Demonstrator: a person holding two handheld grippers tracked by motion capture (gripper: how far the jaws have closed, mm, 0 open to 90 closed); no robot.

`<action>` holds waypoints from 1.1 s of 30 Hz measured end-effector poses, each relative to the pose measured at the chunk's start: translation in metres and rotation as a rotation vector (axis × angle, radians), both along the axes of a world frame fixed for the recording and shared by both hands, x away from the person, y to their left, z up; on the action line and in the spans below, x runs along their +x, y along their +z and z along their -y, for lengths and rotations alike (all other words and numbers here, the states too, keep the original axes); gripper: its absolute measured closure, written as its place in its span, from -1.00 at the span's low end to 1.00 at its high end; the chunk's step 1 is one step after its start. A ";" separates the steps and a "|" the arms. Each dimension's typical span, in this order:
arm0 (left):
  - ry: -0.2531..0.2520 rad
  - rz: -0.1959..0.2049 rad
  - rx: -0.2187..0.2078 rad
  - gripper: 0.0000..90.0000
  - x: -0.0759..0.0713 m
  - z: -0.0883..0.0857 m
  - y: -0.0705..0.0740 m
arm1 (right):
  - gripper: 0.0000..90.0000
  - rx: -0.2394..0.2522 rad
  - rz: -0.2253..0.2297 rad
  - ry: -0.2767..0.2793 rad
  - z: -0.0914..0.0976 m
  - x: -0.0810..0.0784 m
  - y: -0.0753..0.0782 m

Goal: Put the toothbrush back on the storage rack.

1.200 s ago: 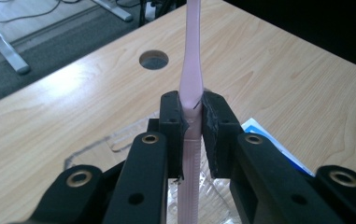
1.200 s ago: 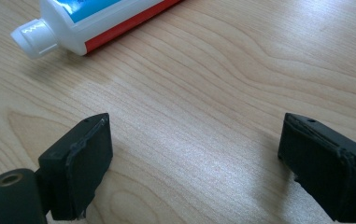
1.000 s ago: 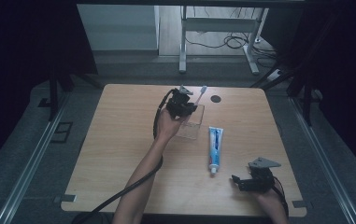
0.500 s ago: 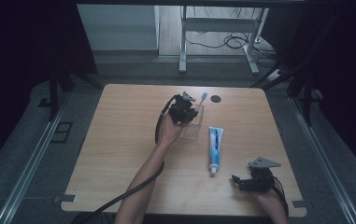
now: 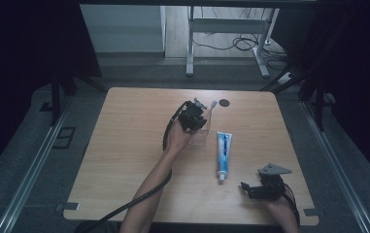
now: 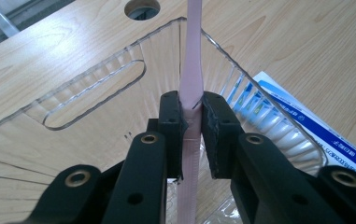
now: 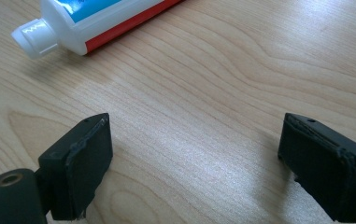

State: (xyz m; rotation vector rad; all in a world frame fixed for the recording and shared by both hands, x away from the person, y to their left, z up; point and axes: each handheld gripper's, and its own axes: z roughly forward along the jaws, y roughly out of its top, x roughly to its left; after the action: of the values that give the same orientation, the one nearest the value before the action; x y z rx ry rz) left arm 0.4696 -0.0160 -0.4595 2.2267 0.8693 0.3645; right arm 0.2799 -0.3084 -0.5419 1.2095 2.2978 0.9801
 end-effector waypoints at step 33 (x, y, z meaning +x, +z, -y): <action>-0.033 -0.035 -0.032 -0.49 -0.010 -0.008 0.025 | -0.78 -0.001 0.000 0.000 0.000 0.000 0.000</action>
State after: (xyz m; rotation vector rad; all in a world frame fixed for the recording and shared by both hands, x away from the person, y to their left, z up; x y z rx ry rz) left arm 0.4601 -0.0080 -0.4343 2.2212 0.8497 0.2950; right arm 0.2798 -0.3083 -0.5419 1.2098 2.2976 0.9793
